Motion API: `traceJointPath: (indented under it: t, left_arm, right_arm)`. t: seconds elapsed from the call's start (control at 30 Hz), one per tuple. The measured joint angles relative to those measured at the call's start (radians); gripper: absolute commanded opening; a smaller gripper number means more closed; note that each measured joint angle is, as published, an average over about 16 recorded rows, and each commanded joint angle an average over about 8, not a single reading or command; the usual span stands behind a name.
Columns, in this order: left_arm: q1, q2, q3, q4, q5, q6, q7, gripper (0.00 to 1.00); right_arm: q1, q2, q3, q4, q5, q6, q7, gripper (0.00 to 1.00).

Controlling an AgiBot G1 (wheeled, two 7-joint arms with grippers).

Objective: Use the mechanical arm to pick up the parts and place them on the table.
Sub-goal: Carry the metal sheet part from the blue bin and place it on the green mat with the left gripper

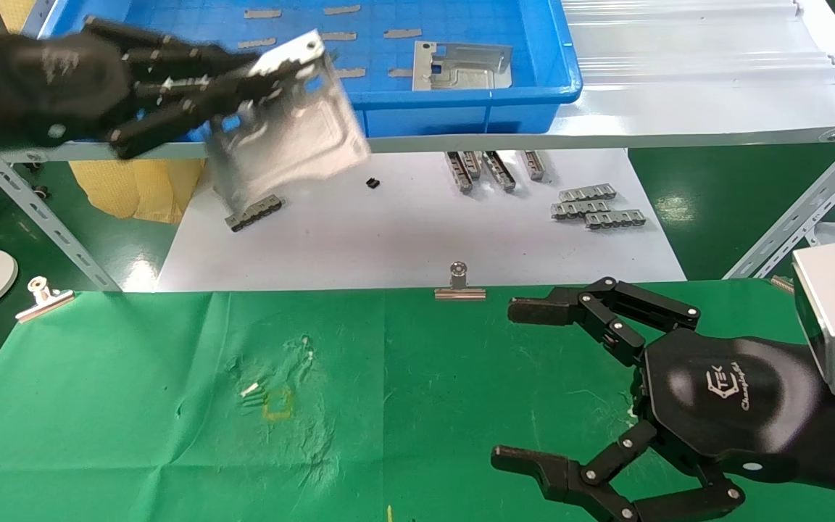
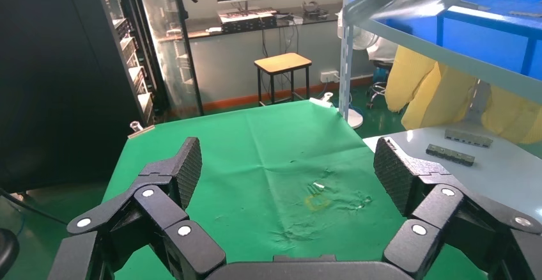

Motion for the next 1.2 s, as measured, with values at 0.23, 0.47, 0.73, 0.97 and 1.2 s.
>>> traceJointPath:
  t: [0.23, 0.47, 0.73, 0.97, 1.2]
  left_arm:
    - [0.178, -0.133, 0.082, -0.237, -0.123, 0.005, 0.068, 0.00]
    - [0.325, -0.176, 0.176, -0.342, -0.141, -0.050, 0.248, 0.00]
    - [0.377, -0.110, 0.235, -0.262, -0.055, -0.126, 0.468, 0.00]
    - [0.354, -0.057, 0.264, -0.162, -0.002, -0.131, 0.523, 0.00]
    - [0.316, -0.018, 0.292, -0.071, 0.042, -0.101, 0.546, 0.45]
  right_arm:
    - [0.000, 0.000, 0.000, 0.000, 0.000, 0.000, 0.000, 1.00]
    - [0.000, 0.000, 0.000, 0.000, 0.000, 0.000, 0.000, 1.00]
    - [0.000, 0.000, 0.000, 0.000, 0.000, 0.000, 0.000, 1.00]
    - [0.000, 0.000, 0.000, 0.000, 0.000, 0.000, 0.000, 1.00]
    - [0.000, 0.000, 0.000, 0.000, 0.000, 0.000, 0.000, 1.00]
